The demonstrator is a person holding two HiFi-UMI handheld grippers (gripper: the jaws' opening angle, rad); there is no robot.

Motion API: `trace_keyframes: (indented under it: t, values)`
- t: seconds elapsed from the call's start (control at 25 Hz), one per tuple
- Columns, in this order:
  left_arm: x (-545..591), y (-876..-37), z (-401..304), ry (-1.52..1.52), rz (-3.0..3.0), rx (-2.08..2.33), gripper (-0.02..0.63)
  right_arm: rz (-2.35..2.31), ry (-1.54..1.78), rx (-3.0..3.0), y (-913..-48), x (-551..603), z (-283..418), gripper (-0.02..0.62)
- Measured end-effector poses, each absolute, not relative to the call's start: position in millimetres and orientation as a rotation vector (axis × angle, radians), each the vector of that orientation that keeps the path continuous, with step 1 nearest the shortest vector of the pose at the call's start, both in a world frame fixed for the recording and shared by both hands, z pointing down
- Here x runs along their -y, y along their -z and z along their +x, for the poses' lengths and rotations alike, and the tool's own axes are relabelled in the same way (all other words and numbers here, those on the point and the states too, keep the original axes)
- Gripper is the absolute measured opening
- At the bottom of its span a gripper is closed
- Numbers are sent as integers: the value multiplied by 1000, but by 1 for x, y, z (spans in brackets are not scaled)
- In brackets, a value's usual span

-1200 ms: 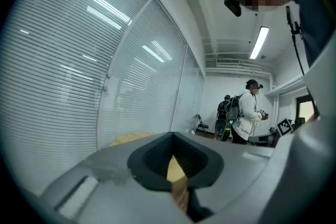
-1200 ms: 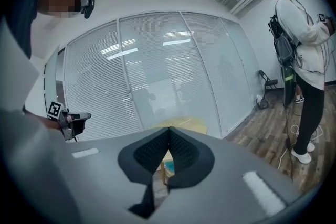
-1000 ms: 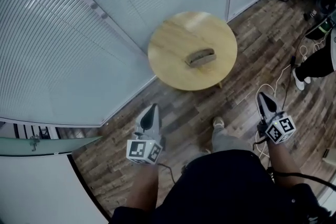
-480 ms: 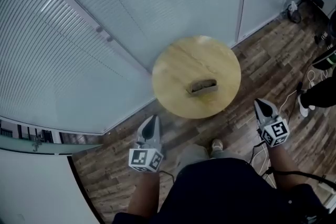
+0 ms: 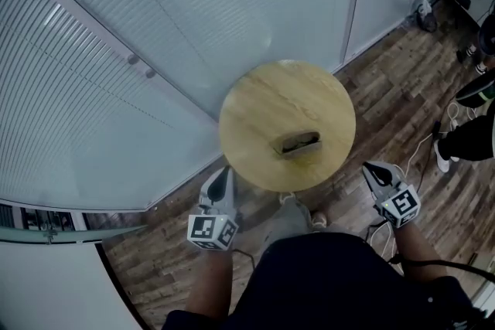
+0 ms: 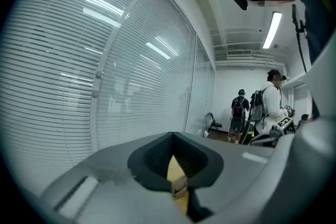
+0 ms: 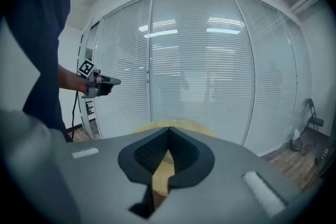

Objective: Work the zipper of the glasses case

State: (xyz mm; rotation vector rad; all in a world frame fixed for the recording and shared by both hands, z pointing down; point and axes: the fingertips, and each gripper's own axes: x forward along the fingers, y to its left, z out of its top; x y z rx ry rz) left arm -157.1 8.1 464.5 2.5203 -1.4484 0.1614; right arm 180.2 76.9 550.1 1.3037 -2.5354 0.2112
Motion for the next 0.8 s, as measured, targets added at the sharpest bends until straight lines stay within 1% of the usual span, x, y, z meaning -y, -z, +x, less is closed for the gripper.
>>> trace_keyframes:
  t: [0.16,0.24,0.44,0.6,0.8]
  values:
    - [31,-466,-145,-110,2573,1344,2,1390,-417,2714,-528,-41,171,5]
    - [50,-469,-147,-111,2599,1287,2,1445,-476,2700,-522,-18,163,5]
    - [105,-486,-167,-109,2590,1235,2,1358,-395,2648,-512,27,127,5]
    - [135,-485,-159,-124,2622,1161,2,1323,-393,2602,-514,44,118,5]
    - [155,-499,-153,-194,2624,1148,2,1297,-524,2482,-549,71,113,5]
